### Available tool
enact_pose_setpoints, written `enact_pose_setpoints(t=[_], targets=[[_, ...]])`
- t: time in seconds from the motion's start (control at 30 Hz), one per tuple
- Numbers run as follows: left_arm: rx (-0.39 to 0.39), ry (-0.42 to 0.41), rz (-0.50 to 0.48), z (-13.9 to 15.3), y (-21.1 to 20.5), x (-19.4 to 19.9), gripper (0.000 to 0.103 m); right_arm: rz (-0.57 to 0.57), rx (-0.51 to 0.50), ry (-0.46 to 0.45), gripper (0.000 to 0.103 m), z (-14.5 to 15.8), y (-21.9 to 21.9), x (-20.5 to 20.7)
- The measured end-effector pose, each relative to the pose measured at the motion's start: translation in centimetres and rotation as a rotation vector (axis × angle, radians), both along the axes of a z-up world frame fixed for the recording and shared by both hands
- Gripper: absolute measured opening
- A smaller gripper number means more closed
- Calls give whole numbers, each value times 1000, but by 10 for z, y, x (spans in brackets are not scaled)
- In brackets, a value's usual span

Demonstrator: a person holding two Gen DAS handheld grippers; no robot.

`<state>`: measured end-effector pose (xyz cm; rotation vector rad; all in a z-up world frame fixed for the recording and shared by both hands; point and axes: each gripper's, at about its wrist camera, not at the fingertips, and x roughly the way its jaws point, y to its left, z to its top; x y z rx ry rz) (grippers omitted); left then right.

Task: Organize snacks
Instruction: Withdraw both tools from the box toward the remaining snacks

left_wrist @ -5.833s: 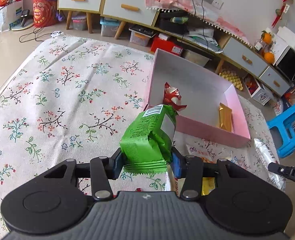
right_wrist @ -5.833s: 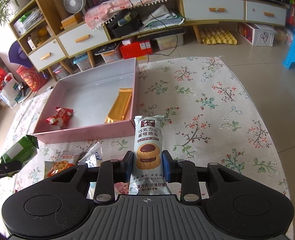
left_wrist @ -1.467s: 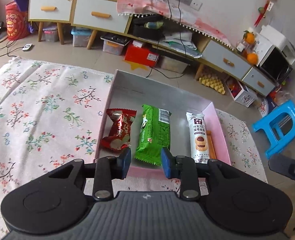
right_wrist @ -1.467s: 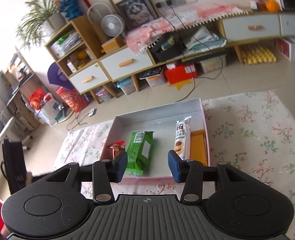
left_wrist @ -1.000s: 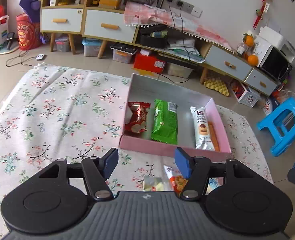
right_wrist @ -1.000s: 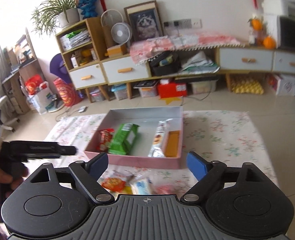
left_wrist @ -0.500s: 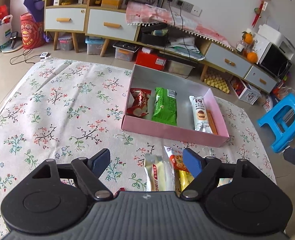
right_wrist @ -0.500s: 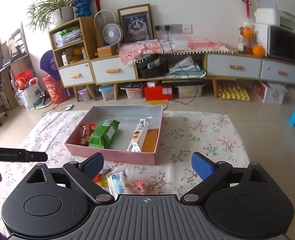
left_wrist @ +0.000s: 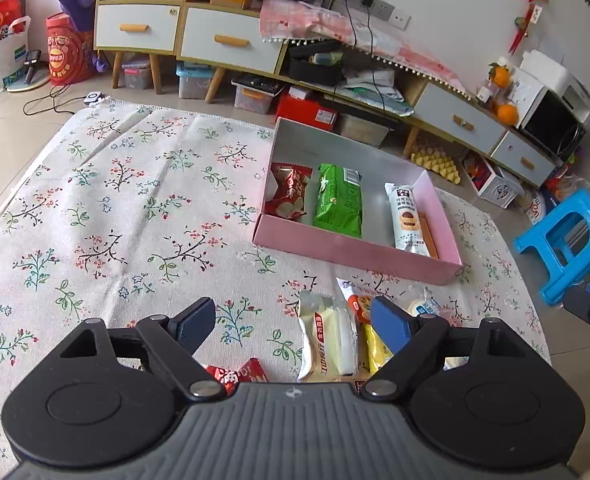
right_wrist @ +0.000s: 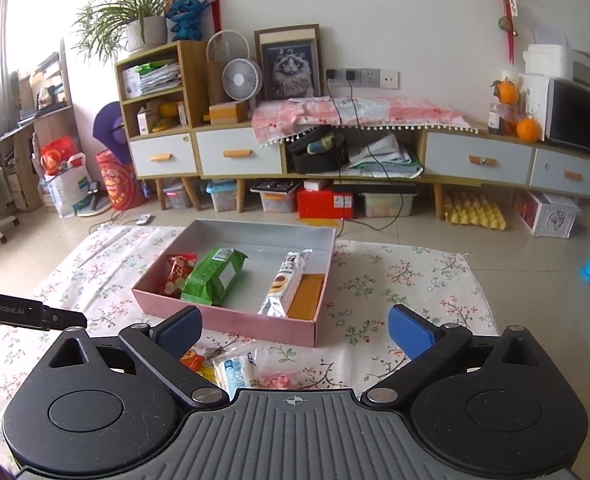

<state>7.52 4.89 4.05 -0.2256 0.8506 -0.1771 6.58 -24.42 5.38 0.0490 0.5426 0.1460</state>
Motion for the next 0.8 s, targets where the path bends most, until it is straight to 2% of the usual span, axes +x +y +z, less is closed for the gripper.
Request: enact_pose_setpoints(t=[0.67, 0.8], targets=[[18, 68, -1, -9, 8, 1, 86, 94, -51, 189, 100, -25, 33, 9], [6, 84, -3, -11, 10, 2, 86, 90, -20, 211, 100, -27, 32, 12]])
